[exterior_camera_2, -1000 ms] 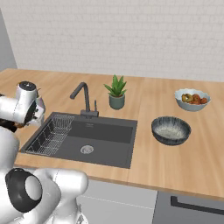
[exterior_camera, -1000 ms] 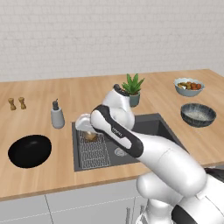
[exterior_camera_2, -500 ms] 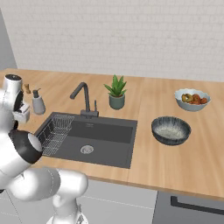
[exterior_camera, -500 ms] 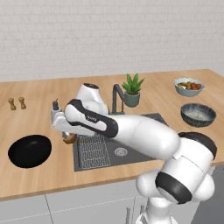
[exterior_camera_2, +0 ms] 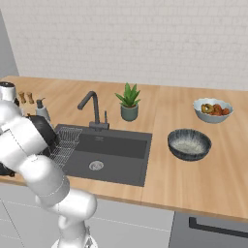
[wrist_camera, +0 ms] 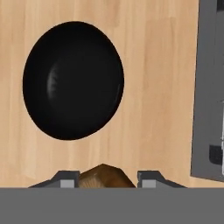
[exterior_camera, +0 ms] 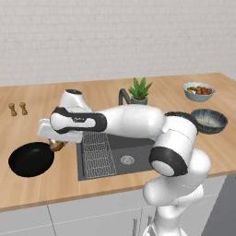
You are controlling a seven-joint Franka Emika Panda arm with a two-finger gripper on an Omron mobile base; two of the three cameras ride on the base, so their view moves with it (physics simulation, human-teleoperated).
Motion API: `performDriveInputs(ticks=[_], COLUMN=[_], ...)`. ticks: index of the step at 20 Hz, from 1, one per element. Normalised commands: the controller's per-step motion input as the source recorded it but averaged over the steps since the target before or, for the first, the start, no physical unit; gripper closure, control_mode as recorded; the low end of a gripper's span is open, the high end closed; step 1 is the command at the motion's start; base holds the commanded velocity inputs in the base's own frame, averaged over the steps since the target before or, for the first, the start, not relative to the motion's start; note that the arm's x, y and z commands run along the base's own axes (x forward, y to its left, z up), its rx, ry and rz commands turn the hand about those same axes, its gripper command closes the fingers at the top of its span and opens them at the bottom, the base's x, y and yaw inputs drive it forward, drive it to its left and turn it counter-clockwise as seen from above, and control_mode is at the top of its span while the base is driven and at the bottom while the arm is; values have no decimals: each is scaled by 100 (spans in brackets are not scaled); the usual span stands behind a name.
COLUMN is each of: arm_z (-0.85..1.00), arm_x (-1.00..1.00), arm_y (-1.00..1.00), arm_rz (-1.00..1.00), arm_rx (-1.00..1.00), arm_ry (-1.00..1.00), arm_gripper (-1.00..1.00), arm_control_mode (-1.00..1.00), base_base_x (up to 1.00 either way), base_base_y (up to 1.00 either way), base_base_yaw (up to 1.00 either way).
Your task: Pick the mushroom from the sink and place it in the bowl. Then pick the bowl and place it in the microwave. Then close the microwave door and press the start button.
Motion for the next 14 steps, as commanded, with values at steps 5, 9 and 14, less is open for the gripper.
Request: performDriveInputs(ticks=[5,9,14], arm_z=[-29,-3,-23], arm_x=[29,23,23], arm_y=[51,37,37], arm_rz=[-5,-4,-4], arm_rx=[-3,-6,-11], arm_ry=[5,13,4], arm_gripper=[100,100,100], arm_control_mode=[-100,-100,-100], base_base_x=[0,0,0], base_base_y=[0,0,0], base_base_yaw=[0,0,0])
